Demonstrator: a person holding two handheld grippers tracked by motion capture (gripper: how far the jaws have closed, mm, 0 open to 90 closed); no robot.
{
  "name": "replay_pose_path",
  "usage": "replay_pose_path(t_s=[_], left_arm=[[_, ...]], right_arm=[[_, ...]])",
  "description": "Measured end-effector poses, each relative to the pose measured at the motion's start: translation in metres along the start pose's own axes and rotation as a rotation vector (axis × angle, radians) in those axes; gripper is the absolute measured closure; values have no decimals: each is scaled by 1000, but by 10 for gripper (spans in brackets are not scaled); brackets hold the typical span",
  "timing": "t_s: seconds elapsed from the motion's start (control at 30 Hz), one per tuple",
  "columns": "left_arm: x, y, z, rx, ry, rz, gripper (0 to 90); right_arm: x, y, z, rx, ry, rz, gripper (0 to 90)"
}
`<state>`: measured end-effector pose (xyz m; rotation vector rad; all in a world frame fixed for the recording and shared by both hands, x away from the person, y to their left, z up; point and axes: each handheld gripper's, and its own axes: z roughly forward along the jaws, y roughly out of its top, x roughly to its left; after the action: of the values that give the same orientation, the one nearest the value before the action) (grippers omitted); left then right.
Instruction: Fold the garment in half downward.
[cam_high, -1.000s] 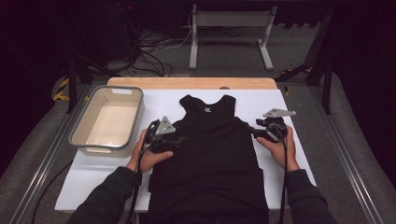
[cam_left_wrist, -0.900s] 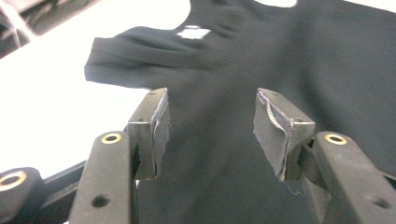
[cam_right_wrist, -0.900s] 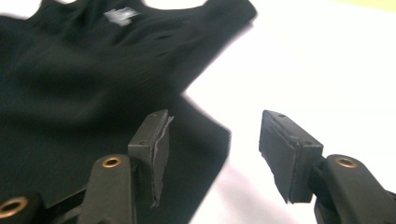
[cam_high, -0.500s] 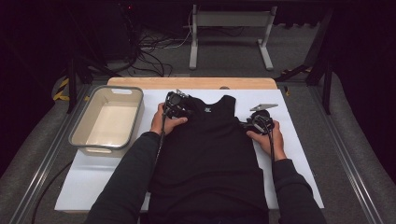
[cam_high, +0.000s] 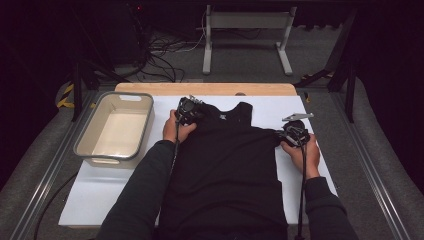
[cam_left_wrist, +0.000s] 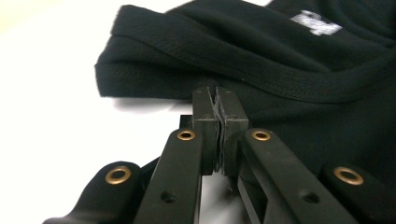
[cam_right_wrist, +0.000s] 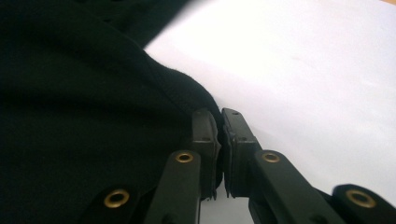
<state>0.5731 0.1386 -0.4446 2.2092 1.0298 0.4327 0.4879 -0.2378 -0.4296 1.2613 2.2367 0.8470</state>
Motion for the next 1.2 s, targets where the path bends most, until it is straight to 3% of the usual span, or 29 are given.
replay_pose_path(t_s=[0.1,0.17,0.2,0.33,0.4,0.47,0.57,0.63,0.73,0.77,0.83,0.9,0.93,1.0,1.1,1.2], left_arm=[[3,1,-5,-13,17,1,887],[4,1,-11,-30,16,-16,879],[4,1,-14,-38,26,-12,869],[-3,0,-29,-94,75,17,793],[-4,1,-32,-95,66,21,719],[-4,2,-30,-97,93,1,649],[-2,1,-22,-93,57,-31,529],[-1,1,-14,-69,55,-49,481],[3,0,-4,-54,28,-84,438],[3,0,-1,-50,13,-91,412],[2,2,4,-24,33,-86,411],[2,2,6,-12,19,-85,411],[1,3,6,-16,16,-80,408],[3,3,4,-21,14,-88,407],[7,2,3,-18,32,-85,399],[7,2,3,-16,29,-84,402]], right_arm=[[-3,-3,-3,-9,35,29,835],[-3,-5,-3,-20,37,32,742],[-3,-5,-2,-27,16,41,675],[-2,-2,-4,-110,48,53,557],[1,2,-3,-143,56,51,556],[3,9,1,-173,89,74,549],[3,22,10,-206,102,127,514],[3,36,20,-202,102,155,464],[6,53,34,-196,100,162,465],[9,57,40,-198,104,154,467],[17,62,53,-173,92,133,484],[20,66,61,-139,137,183,448],[22,71,65,-127,189,223,447],[26,81,63,-127,134,178,407],[28,90,68,-121,133,167,362],[31,96,79,-119,95,134,346]])
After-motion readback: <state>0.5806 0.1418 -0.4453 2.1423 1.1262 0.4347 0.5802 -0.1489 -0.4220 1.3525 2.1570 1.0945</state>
